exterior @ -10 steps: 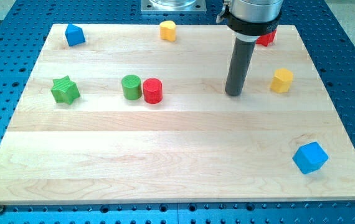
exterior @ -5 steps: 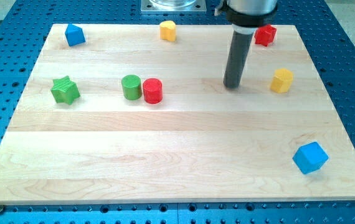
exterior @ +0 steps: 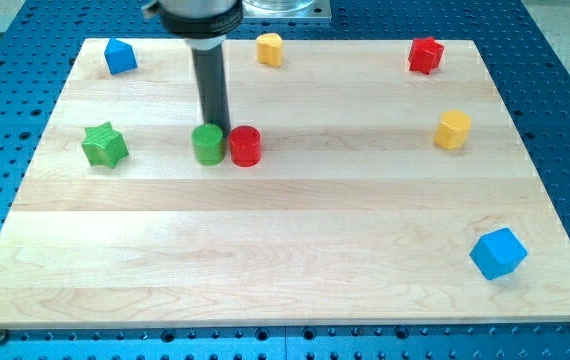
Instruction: Move the green circle to the bottom center
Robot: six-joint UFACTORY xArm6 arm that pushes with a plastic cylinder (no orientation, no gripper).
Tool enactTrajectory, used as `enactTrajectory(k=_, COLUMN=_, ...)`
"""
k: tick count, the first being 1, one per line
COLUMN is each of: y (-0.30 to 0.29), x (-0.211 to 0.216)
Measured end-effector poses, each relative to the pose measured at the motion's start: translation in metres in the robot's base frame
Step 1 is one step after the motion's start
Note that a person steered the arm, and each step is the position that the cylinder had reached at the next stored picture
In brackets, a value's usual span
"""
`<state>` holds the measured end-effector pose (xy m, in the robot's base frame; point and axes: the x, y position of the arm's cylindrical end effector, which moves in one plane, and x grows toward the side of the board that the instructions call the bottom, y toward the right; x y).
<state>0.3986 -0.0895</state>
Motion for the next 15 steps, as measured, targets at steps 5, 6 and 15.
enactTrajectory(k=5, y=0.018, x=0.088)
enactTrajectory(k=6, y=0.000, x=0.068)
enactTrajectory(k=15, y=0.095, x=0.117)
